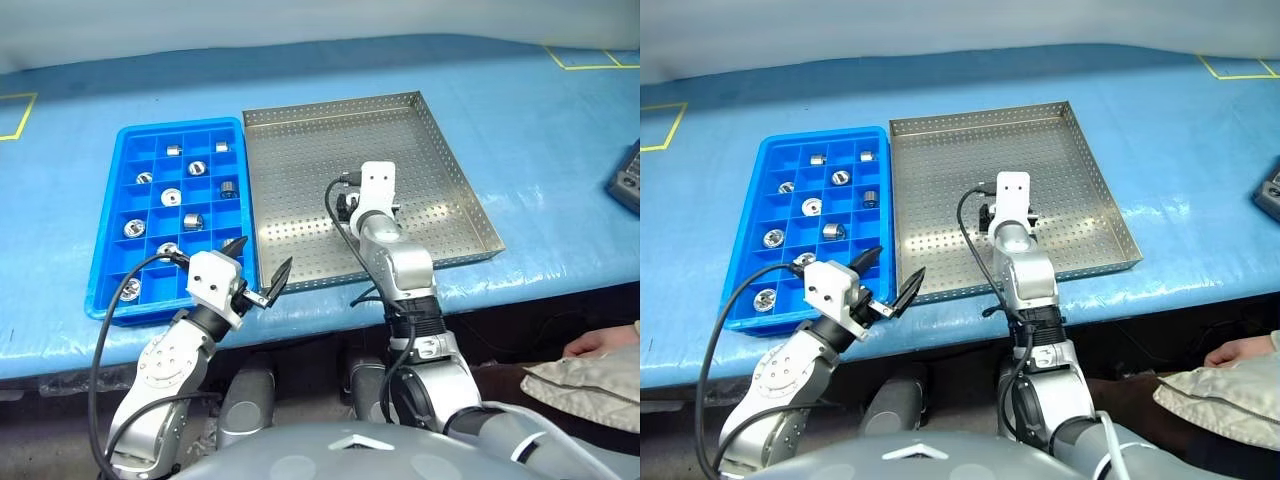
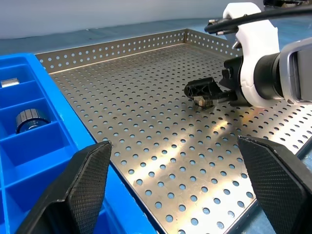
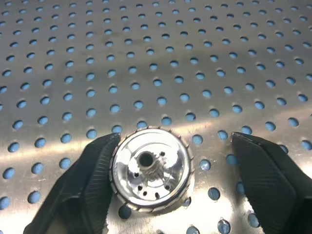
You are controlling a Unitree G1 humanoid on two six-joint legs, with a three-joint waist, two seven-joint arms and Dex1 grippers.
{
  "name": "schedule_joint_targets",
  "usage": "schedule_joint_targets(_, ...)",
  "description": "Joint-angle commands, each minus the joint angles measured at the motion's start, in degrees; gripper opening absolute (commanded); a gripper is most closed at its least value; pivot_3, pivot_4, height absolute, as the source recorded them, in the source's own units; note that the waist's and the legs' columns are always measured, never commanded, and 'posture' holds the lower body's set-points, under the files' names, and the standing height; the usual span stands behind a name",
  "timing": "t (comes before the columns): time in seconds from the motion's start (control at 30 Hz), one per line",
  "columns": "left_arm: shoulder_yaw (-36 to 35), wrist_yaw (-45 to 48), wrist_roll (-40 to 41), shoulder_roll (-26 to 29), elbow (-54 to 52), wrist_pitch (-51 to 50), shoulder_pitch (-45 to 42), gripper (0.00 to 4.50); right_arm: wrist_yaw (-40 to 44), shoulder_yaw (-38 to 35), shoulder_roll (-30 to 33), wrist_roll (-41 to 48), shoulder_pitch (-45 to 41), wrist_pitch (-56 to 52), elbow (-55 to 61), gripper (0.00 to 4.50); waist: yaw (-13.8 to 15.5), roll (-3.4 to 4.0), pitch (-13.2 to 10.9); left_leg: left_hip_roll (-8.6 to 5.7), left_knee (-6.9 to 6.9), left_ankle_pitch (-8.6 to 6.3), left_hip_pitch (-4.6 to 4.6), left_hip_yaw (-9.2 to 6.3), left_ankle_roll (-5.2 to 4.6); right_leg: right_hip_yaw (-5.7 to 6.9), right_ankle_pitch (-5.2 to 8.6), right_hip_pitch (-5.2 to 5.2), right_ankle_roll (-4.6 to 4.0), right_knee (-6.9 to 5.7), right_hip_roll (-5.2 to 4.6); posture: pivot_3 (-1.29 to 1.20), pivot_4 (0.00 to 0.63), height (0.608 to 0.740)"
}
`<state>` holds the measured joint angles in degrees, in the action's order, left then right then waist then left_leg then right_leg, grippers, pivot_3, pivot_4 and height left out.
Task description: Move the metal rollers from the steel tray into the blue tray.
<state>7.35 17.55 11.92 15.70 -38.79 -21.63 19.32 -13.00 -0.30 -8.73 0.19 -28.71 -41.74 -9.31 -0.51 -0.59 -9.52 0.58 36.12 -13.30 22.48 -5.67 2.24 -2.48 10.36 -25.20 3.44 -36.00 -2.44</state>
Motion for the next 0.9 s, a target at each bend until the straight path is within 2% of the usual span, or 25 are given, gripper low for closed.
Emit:
schedule_joint_targets(0.03, 0.1, -0.1, 0.4, -0.1, -1.3, 0.2, 0.0, 4.5, 1.3, 2.2, -0.8, -0.3, 0.9, -0.5, 2.4, 2.55, 0.0, 0.0, 0.0, 0.0, 0.0, 0.0, 0.0, 0.0, 0.0, 0.0, 0.0, 0.0, 0.0, 0.0, 0.0, 0.19, 0.15, 0.74)
schedule_joint_targets(0.1, 0.1, -0.2, 0.3, -0.3, -1.3, 0.2, 0.1, 4.5, 1.9, 3.2, -0.7, -0.6, 1.5, -1.0, 3.4, 1.87, 0.0, 0.0, 0.0, 0.0, 0.0, 0.0, 0.0, 0.0, 0.0, 0.0, 0.0, 0.0, 0.0, 0.0, 0.0, 0.19, 0.15, 0.74)
schedule_joint_targets(0.13, 0.0, -0.4, 0.2, -0.4, -1.3, 0.3, 0.2, 4.5, 2.2, 3.9, -0.3, -1.0, 1.8, -1.0, 3.9, 1.74, 0.0, 0.0, 0.0, 0.0, 0.0, 0.0, -0.01, 0.0, 0.0, 0.0, 0.0, 0.0, 0.0, 0.0, 0.0, 0.19, 0.15, 0.74)
schedule_joint_targets(0.3, -0.8, -2.8, -1.0, -1.9, -1.5, 1.8, 1.0, 4.5, 5.1, 6.9, 0.8, -1.8, 1.5, -1.7, 7.1, 1.74, 0.1, 0.0, 0.0, 0.0, 0.0, 0.0, -0.01, 0.0, 0.0, 0.0, 0.0, 0.0, 0.0, 0.0, 0.0, 0.23, 0.15, 0.74)
schedule_joint_targets(0.53, -6.0, -10.0, -5.8, -5.3, -3.3, 7.0, 4.5, 4.5, 14.5, 12.2, 0.2, 0.8, -3.7, -2.2, 10.9, 1.74, 0.9, 0.0, 0.0, 0.02, 0.0, 0.0, 0.0, -0.05, 0.0, 0.02, 0.0, -0.05, -0.01, -0.06, 0.03, 0.33, 0.15, 0.74)
schedule_joint_targets(0.7, -9.5, -11.4, -5.8, -6.5, -7.2, 9.4, 11.3, 4.5, 22.1, 16.8, -2.2, 4.5, -6.5, -1.6, 10.6, 1.74, 3.5, -0.02, 0.0, 0.03, -0.06, -0.01, 0.03, -0.11, 0.0, 0.07, 0.05, -0.04, -0.07, 0.0, 0.05, 0.42, 0.15, 0.74)
schedule_joint_targets(0.9, -9.8, -12.9, -7.8, -9.2, -8.5, 15.7, 20.9, 4.5, 32.2, 24.3, -1.4, 8.6, -6.0, -3.4, 11.8, 1.74, 6.4, -0.06, 0.0, 0.02, -0.06, -0.01, 0.11, -0.11, 0.0, 0.09, 0.07, -0.12, -0.08, 0.05, 0.03, 0.51, 0.15, 0.74)
